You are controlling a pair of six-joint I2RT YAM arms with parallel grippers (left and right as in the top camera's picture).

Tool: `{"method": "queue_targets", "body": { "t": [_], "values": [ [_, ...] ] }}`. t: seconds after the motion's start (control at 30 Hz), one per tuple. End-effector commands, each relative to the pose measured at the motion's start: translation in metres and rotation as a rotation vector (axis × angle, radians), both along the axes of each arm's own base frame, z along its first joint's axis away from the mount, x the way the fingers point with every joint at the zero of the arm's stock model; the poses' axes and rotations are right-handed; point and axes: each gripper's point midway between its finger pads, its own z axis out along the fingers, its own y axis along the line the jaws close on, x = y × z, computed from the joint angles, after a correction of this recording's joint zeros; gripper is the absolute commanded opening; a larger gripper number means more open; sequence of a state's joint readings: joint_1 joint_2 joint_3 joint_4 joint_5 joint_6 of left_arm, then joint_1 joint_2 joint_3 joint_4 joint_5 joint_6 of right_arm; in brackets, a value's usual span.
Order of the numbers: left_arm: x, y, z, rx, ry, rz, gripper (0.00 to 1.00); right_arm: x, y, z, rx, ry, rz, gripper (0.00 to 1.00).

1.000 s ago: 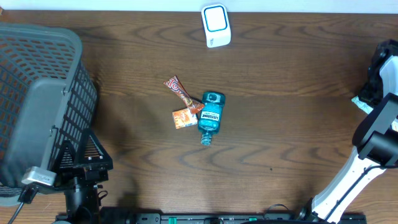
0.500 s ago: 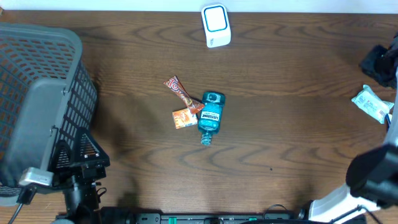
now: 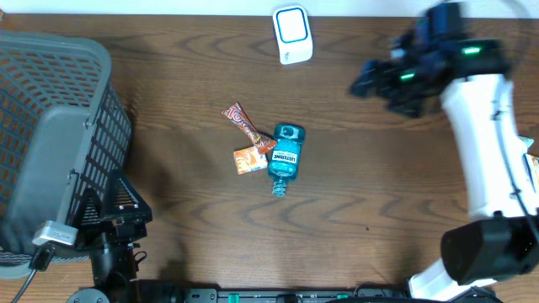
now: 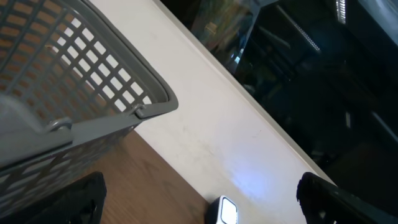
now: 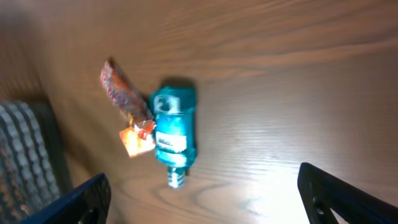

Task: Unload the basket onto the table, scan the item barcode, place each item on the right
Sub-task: 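Reach the right gripper to the blue Listerine bottle cap and grasp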

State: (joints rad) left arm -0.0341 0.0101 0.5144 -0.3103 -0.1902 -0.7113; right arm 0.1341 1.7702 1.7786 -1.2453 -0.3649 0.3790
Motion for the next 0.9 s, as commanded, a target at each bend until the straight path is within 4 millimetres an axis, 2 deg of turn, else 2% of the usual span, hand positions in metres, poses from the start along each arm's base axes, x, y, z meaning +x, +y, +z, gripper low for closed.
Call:
{"method": "queue_targets", "body": {
  "t": [0.0, 0.17, 0.33, 0.43, 0.6, 0.77, 0.87],
  "values": [
    [0.002, 0.002, -0.007, -0.009, 0.012, 0.011, 0.98, -0.011, 0.036, -0.031, -0.113, 0.04, -0.011, 0.95],
    [0.005, 0.002, -0.024, -0.007, 0.072, 0.01, 0.98, -0.022, 0.078, -0.064, -0.303, -0.004, -0.024, 0.98],
    [0.005, 0.002, -0.026, -0.006, 0.084, 0.01, 0.98, -0.026, 0.115, -0.101, -0.449, -0.053, 0.038, 0.99],
    [0.005, 0.002, -0.027, -0.006, 0.087, 0.01, 0.98, -0.027, 0.121, -0.133, -0.525, -0.029, 0.016, 0.99],
    [0.005, 0.002, -0.03, -0.006, 0.098, 0.011, 0.98, -0.029, 0.13, -0.178, -0.533, 0.048, 0.039, 0.99],
    [0.008, 0.001, -0.038, -0.005, 0.116, 0.01, 0.98, -0.029, 0.128, -0.209, -0.562, 0.09, 0.046, 0.98],
    [0.011, 0.001, -0.046, -0.004, 0.135, 0.008, 0.98, -0.03, 0.126, -0.219, -0.571, 0.107, 0.047, 0.94]
  ]
}}
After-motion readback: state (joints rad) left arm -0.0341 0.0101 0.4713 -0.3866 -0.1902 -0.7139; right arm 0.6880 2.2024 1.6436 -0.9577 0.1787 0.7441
